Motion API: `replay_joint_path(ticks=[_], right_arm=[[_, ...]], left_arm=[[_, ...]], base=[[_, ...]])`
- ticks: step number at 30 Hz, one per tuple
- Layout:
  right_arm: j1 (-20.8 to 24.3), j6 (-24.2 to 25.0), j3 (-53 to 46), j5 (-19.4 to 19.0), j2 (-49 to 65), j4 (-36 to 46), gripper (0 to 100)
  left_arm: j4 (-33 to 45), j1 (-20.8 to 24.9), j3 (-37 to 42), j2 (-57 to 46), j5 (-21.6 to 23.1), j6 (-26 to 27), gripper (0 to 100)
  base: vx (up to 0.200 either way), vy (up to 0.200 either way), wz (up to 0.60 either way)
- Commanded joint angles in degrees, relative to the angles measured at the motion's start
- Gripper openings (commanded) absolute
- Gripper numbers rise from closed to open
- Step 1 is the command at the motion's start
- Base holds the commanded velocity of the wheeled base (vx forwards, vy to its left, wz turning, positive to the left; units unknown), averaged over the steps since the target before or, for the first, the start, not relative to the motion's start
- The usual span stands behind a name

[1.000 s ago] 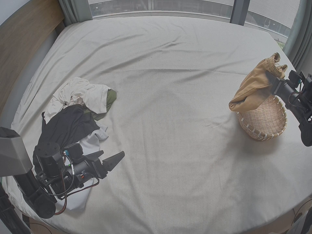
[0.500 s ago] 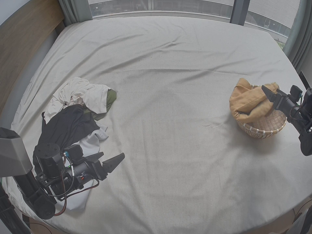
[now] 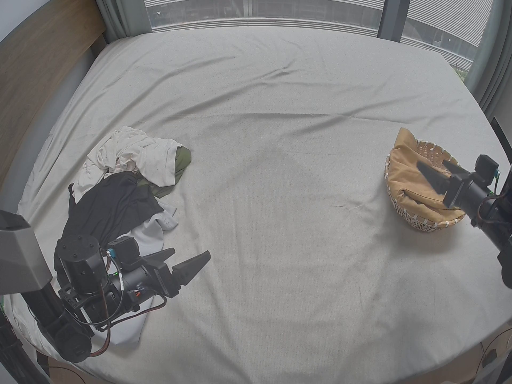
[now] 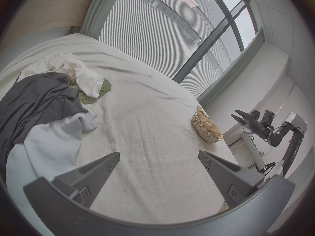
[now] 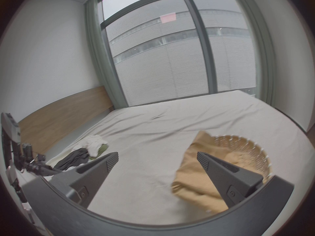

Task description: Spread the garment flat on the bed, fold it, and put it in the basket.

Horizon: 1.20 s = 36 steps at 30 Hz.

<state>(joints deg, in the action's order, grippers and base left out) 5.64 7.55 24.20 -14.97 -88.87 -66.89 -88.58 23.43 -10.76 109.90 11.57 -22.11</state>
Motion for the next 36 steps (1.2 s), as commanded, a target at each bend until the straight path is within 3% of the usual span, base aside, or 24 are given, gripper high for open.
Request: replay_joint_path(ticks=[1, 4, 13, 27, 36], right_arm=[[11.14, -0.25, -8.47, 0.12, 2.03, -0.43, 100], [15.36, -0.25, -10.31, 0.29, 1.68, -2.19, 100], [20.64, -0.25, -15.76, 0.12, 1.68, -3.95, 100], [21.43, -0.34, -22.18, 0.38, 6.87, -7.55, 100], [21.25, -0.25, -24.20, 0.64, 19.17, -1.93, 100]], left_arm=[[0.07, 0.65, 1.62, -8.03, -0.85, -0.12, 100], [0.07, 1.00, 4.79, -11.46, -0.76, -0.03, 100], [0.07, 1.88, 10.41, -16.47, -0.32, 0.05, 100], [0.69, 6.63, 10.76, -22.01, -1.11, 0.32, 100], [3.94, 16.21, 10.76, -28.69, -9.55, 0.32, 100]], base=[[0.000, 0.000, 0.00], [0.000, 0.000, 0.00], [0.000, 0.000, 0.00], [0.000, 0.000, 0.00], [0.000, 0.000, 0.00]])
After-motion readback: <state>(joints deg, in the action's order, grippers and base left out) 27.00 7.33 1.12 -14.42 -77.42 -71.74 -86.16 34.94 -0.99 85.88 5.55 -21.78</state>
